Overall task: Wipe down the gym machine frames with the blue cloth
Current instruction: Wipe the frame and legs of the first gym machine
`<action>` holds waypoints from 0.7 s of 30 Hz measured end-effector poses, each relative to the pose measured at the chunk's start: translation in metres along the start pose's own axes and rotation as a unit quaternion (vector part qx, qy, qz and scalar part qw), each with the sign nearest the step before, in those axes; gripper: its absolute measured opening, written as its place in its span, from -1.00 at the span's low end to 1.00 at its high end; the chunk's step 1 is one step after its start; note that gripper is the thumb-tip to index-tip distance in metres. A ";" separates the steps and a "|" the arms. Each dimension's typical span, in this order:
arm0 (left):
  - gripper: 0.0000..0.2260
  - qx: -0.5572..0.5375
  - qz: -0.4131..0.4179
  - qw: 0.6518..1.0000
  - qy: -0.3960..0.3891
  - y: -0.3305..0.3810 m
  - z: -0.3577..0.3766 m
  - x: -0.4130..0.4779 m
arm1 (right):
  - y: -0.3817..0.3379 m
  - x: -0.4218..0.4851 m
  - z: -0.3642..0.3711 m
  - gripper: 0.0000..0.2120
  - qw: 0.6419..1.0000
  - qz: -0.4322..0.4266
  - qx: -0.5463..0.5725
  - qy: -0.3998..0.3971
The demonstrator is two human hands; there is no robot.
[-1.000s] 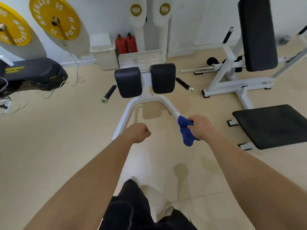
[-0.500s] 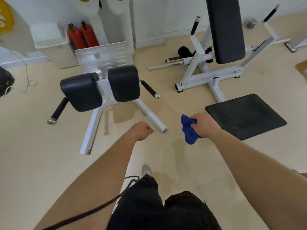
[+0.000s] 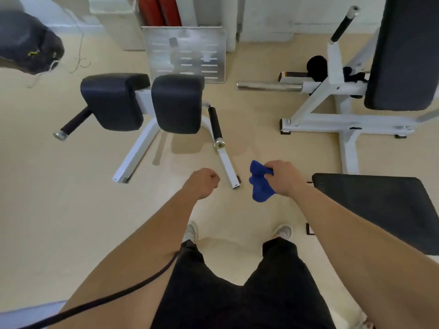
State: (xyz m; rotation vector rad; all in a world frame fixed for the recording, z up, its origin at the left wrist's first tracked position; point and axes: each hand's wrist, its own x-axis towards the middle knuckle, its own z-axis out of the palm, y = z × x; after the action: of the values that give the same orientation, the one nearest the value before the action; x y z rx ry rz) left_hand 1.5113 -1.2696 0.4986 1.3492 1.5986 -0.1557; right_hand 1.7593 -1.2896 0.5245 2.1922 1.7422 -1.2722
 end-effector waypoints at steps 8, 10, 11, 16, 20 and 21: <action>-0.77 -0.238 0.003 0.963 0.126 0.082 0.132 0.044 | 0.084 0.075 -0.011 -0.80 0.991 -0.117 0.019 -0.066; -0.81 -0.270 0.000 0.953 0.139 0.091 0.158 0.057 | 0.102 0.087 -0.007 -0.79 0.988 -0.125 0.033 -0.087; -0.85 -0.272 -0.002 0.951 0.147 0.094 0.169 0.063 | 0.110 0.092 -0.005 -0.79 0.986 -0.127 0.041 -0.096; -0.95 -0.221 -0.019 0.960 0.171 0.088 0.198 0.088 | 0.136 0.113 0.006 -0.58 0.970 -0.120 0.118 -0.174; -0.97 -0.169 0.004 0.974 0.151 0.081 0.201 0.102 | 0.142 0.136 0.013 -0.39 0.945 -0.122 0.109 -0.284; -0.96 -0.161 0.003 0.976 0.146 0.078 0.202 0.107 | 0.142 0.144 0.017 -0.43 0.943 -0.140 0.077 -0.291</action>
State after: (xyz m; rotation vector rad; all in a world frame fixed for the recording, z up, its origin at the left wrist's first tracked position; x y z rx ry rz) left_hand 1.7045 -1.2983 0.3574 1.1598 1.7705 0.3084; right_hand 1.8714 -1.2370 0.3634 1.4177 1.7697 -1.9272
